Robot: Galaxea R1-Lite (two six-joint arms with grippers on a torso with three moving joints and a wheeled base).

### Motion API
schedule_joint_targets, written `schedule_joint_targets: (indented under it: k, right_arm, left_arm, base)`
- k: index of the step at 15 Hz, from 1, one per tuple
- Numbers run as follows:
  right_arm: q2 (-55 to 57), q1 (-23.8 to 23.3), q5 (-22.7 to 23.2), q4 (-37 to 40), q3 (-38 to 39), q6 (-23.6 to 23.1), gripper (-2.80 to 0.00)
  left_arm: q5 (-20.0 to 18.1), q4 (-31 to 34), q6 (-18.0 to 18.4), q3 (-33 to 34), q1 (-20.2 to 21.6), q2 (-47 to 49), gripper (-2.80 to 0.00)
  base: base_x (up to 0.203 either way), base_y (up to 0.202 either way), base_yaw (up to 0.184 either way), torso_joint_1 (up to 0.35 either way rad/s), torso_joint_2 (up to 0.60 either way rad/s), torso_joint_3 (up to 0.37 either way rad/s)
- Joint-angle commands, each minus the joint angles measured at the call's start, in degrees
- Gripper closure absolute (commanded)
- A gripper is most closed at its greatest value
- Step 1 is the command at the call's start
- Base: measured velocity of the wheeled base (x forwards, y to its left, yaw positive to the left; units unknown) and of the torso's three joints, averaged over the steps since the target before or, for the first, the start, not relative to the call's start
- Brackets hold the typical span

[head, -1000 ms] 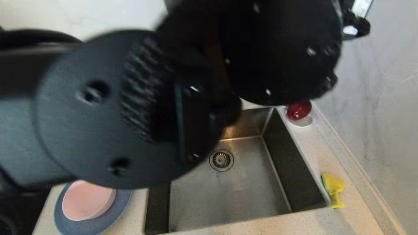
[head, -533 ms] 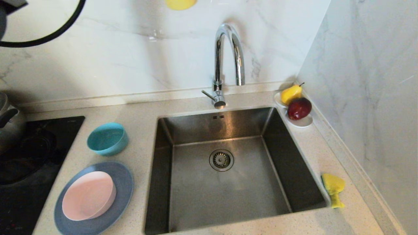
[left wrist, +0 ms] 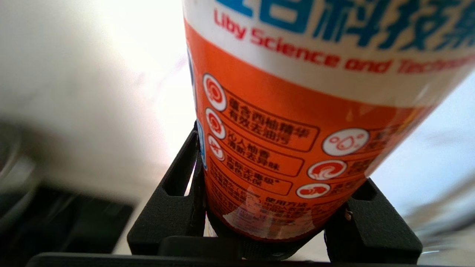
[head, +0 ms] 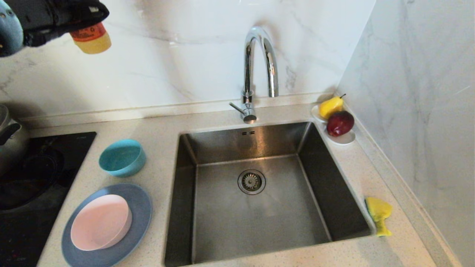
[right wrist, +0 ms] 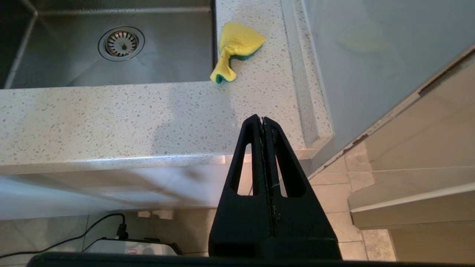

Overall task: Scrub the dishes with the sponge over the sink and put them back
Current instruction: Place the dish soap on the table

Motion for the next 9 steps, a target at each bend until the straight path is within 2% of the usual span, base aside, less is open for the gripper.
schedule_joint_targets:
  k: [1, 4, 7, 9]
  right_arm:
    - [0.0, 0.0, 0.0, 0.1, 0.0, 0.0, 0.00]
    - [0.0, 0.0, 0.0, 0.1, 0.0, 0.0, 0.00]
    - [0.0, 0.0, 0.0, 0.1, 0.0, 0.0, 0.00]
    - [0.0, 0.0, 0.0, 0.1, 0.0, 0.0, 0.00]
  left_arm:
    - [0.1, -0.2, -2.1, 5.8, 5.0, 2.1, 0.00]
    - [1.1, -0.6, -6.0, 6.6, 6.3, 6.4, 0.00]
    - [4.8, -0.8, -10.6, 7.0, 6.6, 12.4, 0.00]
    - [5.7, -1.0, -14.4, 6.9, 6.7, 16.8, 0.00]
  base:
    - [0.000, 0.000, 0.000, 0.000, 0.00, 0.000]
    - [0.000, 0.000, 0.000, 0.000, 0.00, 0.000]
    - [0.000, 0.000, 0.000, 0.000, 0.00, 0.000]
    - [0.000, 0.000, 0.000, 0.000, 0.00, 0.000]
